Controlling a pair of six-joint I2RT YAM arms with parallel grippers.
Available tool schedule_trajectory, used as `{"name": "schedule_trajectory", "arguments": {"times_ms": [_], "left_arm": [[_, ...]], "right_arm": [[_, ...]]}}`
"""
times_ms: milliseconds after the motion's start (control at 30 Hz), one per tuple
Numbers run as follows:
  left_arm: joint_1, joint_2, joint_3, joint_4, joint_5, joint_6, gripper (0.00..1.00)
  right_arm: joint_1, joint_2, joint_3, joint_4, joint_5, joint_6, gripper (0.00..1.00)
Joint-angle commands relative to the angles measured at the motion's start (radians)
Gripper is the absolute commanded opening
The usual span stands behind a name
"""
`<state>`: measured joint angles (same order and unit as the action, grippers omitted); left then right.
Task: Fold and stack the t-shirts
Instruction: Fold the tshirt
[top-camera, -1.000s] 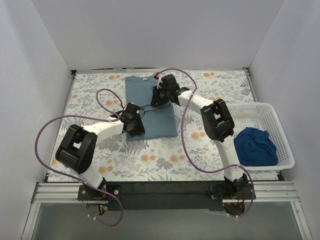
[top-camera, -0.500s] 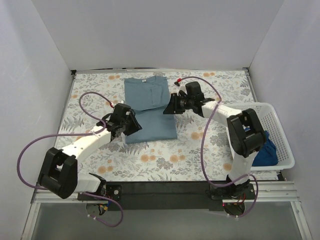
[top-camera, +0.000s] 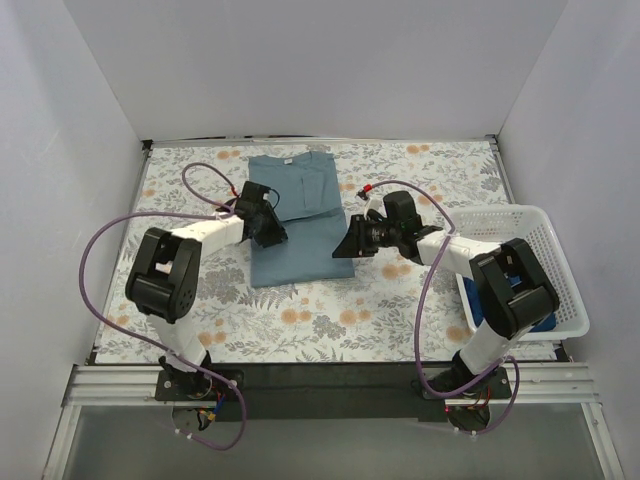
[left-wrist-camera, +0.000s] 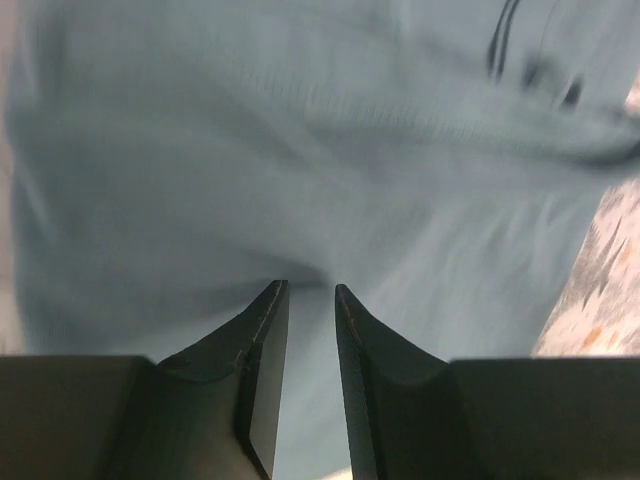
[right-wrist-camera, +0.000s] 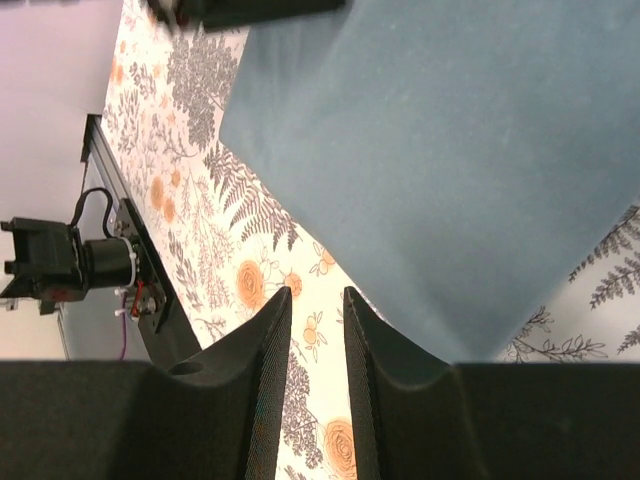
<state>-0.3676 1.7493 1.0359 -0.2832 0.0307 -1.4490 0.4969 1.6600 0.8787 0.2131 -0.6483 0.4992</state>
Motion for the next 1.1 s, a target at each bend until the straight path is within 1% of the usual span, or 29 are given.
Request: {"name": "schedule_trajectory", "arguments": {"times_ms": [0,33,133,167,267,367,433,467,567,600,633,700,733,767,800,833,867,967,1067], "left_arm": [[0.059,0.076,0.125,0.027,0.015,0.038,0.24],[0.071,0.132,0.186,0.024,0.018,0.041,0.23],[0.113,0.225,0.286,-0.008,0.046,0.047,0.23],[0.121,0.278,0.346,-0.016,0.061,0.047,0.23],[0.148,0.346,0.441,-0.028,0.126,0.029,0.22],[0.165,0.377,0.496,-0.043,0.147,0.019,0.25],[0.177,0.352,0.490,-0.054,0.170,0.004,0.26],[0.180,0.326,0.477,-0.053,0.184,0.001,0.27],[0.182,0.175,0.373,-0.030,0.193,-0.005,0.31],[0.182,0.132,0.286,-0.004,0.195,-0.010,0.31],[0.180,0.036,0.241,0.012,0.198,-0.016,0.31],[0.182,-0.051,0.143,0.048,0.196,-0.031,0.31],[0.180,-0.113,0.053,0.059,0.190,-0.033,0.31],[0.182,-0.141,0.008,0.071,0.189,-0.037,0.31],[0.182,-0.161,-0.034,0.097,0.184,-0.037,0.31],[0.182,-0.174,-0.107,0.102,0.169,-0.040,0.31],[0.183,-0.186,-0.134,0.107,0.170,-0.043,0.31],[0.190,-0.171,-0.226,0.131,0.156,-0.054,0.31],[0.197,-0.146,-0.272,0.144,0.126,-0.082,0.29]], "right_arm": [[-0.004,-0.043,-0.027,0.060,-0.030,-0.002,0.34],[-0.006,-0.043,-0.033,0.065,-0.031,-0.004,0.34],[-0.004,-0.039,-0.044,0.069,-0.036,-0.008,0.34],[-0.006,-0.034,-0.044,0.071,-0.034,-0.010,0.34],[-0.008,-0.016,-0.043,0.074,-0.036,-0.010,0.34],[-0.008,0.009,-0.032,0.091,-0.051,0.013,0.34],[-0.006,0.018,-0.024,0.115,-0.063,0.028,0.34],[-0.006,0.026,-0.017,0.124,-0.071,0.044,0.34],[-0.004,0.044,0.003,0.155,-0.096,0.070,0.34],[-0.006,0.050,0.009,0.164,-0.102,0.091,0.34],[-0.006,0.067,0.014,0.192,-0.106,0.102,0.34],[-0.004,0.089,0.022,0.230,-0.125,0.130,0.34],[-0.001,0.102,0.022,0.271,-0.131,0.159,0.35],[-0.003,0.134,0.022,0.304,-0.154,0.177,0.34],[-0.001,0.155,0.025,0.331,-0.168,0.197,0.35],[-0.001,0.179,0.026,0.362,-0.184,0.247,0.35],[-0.001,0.231,0.023,0.455,-0.200,0.274,0.35],[-0.003,0.334,0.016,0.589,-0.229,0.352,0.35],[-0.020,0.432,0.006,0.653,-0.232,0.390,0.35]]}}
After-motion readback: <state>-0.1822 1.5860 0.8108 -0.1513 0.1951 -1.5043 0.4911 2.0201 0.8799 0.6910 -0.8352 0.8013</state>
